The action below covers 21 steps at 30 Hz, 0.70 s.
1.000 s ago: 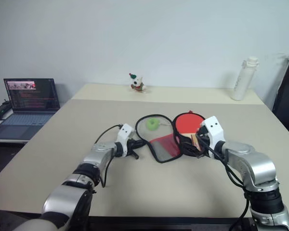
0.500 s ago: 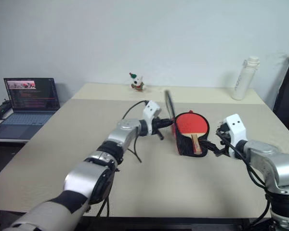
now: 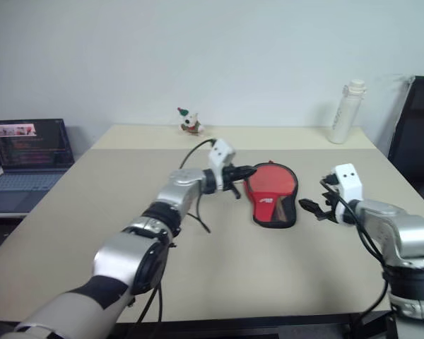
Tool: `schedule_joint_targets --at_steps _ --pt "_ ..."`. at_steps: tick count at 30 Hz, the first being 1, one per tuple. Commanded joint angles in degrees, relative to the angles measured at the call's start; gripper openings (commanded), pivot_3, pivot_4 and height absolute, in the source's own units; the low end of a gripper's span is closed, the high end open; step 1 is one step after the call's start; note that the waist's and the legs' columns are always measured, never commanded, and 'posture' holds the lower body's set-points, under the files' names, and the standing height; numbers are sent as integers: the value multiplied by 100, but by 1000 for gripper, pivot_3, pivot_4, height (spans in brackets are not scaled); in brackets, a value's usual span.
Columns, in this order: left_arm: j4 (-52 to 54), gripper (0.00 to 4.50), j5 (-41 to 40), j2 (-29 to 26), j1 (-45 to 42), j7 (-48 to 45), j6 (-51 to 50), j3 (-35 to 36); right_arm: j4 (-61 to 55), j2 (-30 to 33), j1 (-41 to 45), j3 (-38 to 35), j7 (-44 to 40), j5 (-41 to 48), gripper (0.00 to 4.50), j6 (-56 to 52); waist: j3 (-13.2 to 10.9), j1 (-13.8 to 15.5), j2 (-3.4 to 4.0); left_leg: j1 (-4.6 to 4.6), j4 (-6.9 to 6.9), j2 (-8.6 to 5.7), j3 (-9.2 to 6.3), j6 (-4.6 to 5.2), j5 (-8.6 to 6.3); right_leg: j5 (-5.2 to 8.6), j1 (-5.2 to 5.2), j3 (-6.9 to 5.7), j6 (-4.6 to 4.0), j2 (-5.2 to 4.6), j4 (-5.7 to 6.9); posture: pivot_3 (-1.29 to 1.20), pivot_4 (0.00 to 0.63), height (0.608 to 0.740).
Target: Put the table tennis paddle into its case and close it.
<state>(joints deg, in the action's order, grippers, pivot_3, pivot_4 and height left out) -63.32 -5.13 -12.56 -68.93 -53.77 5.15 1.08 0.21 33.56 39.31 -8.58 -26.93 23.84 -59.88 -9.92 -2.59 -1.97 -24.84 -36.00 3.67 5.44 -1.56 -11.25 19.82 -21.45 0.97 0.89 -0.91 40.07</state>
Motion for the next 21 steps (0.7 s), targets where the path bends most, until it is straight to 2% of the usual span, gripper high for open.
schedule_joint_targets --at_steps 1,8,10,14,21 --pt "1488 7 -358 -388 639 -396 -477 143 910 -214 500 185 11 -286 4500 693 -1 -12 2 0 1 1 4 -1 0 0 0 2 0 -2 1 0 150 740" --pt "4982 7 -1236 -1135 2480 -187 -2471 478 3324 -696 1439 223 93 -759 4500 1834 -2 43 3 -6 -4 2 -4 0 0 0 3 4 -1 -15 1 0 150 740" --pt "5657 7 -1524 -1305 2830 -153 -2946 567 3858 -734 1628 195 14 -814 4500 2107 -3 66 4 -6 -7 3 -8 0 0 0 6 4 -1 -15 2 0 150 740" --pt "6466 7 -1832 -1629 3358 31 -3453 749 4850 -795 1895 376 -121 -1111 4500 2649 -2 83 4 -5 -11 1 -16 1 0 -1 15 -1 -1 -15 2 0 150 740" --pt "6769 7 -2017 -1793 3512 308 -3630 737 5764 -936 2101 518 -429 -1451 4500 3052 -2 68 4 -3 -13 1 -19 2 1 -1 18 -1 -1 -14 5 0 150 740"
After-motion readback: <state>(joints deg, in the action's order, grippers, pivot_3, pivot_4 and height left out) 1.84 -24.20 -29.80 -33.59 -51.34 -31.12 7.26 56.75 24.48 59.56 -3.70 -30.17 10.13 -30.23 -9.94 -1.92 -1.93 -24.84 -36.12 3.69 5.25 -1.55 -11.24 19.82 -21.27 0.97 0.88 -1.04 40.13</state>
